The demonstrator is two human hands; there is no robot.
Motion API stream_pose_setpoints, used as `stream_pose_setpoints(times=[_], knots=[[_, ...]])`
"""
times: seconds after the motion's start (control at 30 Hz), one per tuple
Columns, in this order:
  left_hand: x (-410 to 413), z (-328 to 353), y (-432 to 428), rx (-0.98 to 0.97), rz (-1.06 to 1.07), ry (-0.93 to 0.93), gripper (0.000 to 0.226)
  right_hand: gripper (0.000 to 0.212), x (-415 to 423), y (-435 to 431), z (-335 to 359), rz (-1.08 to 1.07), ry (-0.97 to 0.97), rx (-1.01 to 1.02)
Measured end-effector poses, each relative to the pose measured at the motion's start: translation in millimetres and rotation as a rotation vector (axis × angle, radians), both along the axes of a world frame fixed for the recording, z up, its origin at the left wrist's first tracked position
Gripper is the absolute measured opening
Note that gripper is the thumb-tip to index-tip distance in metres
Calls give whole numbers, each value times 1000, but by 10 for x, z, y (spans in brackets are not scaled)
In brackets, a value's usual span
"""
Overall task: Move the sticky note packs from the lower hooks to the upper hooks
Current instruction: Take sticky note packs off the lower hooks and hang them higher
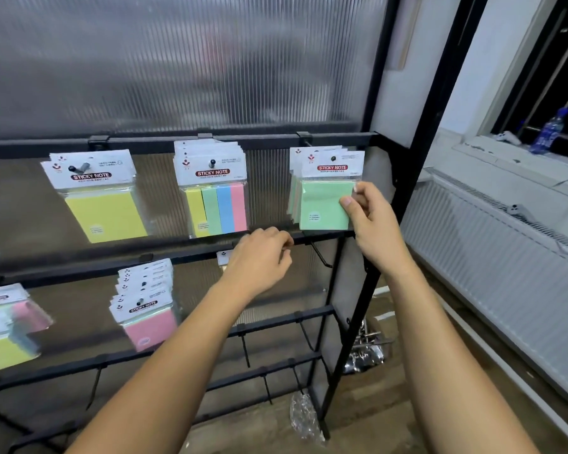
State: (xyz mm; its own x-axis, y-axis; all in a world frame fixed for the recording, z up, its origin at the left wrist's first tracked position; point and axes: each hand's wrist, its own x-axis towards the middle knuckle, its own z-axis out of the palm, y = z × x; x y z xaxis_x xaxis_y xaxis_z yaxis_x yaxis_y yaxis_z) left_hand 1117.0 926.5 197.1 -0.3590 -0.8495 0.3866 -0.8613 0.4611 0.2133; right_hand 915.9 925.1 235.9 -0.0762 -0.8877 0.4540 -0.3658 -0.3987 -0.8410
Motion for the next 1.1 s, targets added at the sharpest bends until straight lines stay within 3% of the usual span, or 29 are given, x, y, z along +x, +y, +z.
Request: stream_pose_setpoints(times=[0.17,0.83,1.1], knots=[[-78,-68,27,18,62,2,28,10,-68,-82,-52,74,-26,3],[-110,-265,332,21,267,39,22,13,45,-223,-359,133,-7,53],[48,-591,649,95,353,17,19,12,256,128,-1079,235,433,247]])
